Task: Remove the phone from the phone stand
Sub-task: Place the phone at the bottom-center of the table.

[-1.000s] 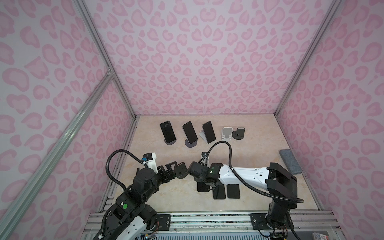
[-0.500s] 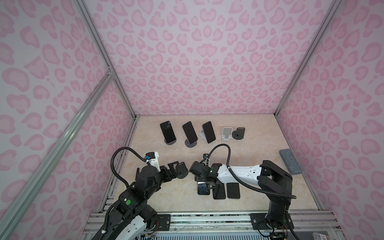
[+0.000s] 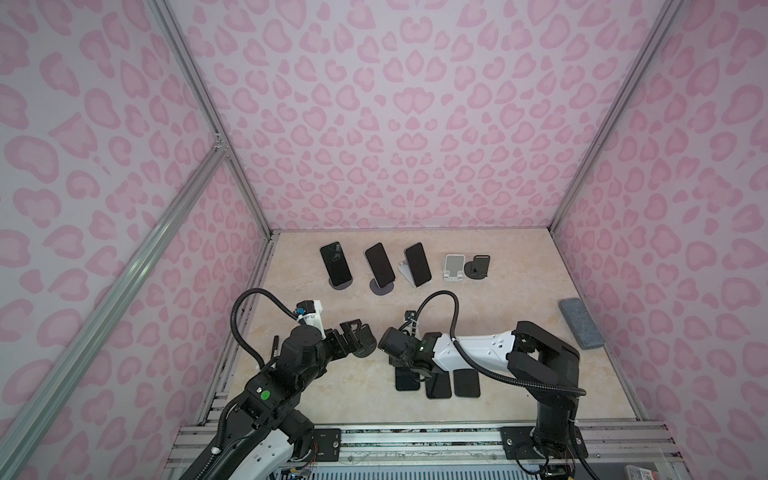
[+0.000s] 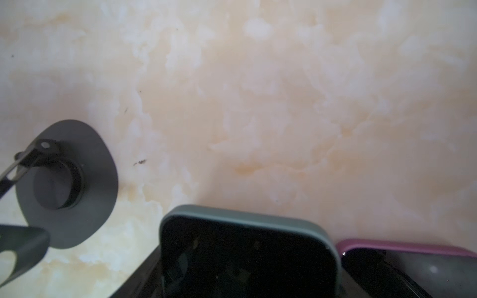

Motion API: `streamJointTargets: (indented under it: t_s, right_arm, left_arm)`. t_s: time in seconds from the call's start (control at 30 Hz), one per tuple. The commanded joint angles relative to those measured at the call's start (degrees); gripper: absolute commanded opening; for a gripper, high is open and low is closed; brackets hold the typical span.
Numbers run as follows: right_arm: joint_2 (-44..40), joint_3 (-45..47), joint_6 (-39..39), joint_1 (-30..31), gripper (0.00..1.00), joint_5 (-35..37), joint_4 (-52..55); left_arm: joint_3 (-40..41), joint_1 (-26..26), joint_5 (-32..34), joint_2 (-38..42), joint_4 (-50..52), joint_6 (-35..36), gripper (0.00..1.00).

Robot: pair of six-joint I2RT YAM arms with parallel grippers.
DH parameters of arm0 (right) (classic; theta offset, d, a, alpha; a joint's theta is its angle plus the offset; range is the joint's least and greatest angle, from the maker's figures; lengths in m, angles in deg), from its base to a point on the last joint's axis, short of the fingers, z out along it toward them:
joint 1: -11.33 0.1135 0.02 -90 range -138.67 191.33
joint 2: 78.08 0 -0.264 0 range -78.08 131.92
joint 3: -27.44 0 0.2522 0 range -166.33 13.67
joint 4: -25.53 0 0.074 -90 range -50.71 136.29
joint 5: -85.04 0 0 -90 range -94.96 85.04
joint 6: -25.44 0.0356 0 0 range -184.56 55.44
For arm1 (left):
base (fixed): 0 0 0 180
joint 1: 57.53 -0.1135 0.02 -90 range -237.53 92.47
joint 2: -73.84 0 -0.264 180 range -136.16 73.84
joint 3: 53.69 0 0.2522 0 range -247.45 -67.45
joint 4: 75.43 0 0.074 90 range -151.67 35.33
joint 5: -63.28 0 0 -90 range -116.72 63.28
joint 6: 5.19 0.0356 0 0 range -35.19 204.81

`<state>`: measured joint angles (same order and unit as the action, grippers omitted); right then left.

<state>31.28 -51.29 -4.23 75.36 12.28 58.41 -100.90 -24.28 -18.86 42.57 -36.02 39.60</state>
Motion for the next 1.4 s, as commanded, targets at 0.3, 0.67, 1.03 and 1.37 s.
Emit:
streamJointTargets:
  t_s: [0.3,0.67,1.03,1.37]
  right_arm:
    - [3.8,-0.5,2.3,2.1,0.71,-1.0,3.4]
    - [2.0,1.7,4.5,2.4,0.74,-2.4,2.0]
    - [-0.2,4.3,5.7,2.8,0.75,-2.3,-0.4]
    - [-1.6,6.5,5.3,3.1,0.78,-3.0,-3.1]
  left_arm:
    - [-0.9,0.0,0.1,-0.3,-1.5,-1.7,0.95]
    - [-1.3,0.0,-0.4,-1.3,-1.5,-2.2,0.95]
    - [-2.1,0.0,0.2,-1.6,-0.9,-2.1,0.94]
    - [-2.9,0.0,0.2,-1.5,-0.1,-1.8,0.94]
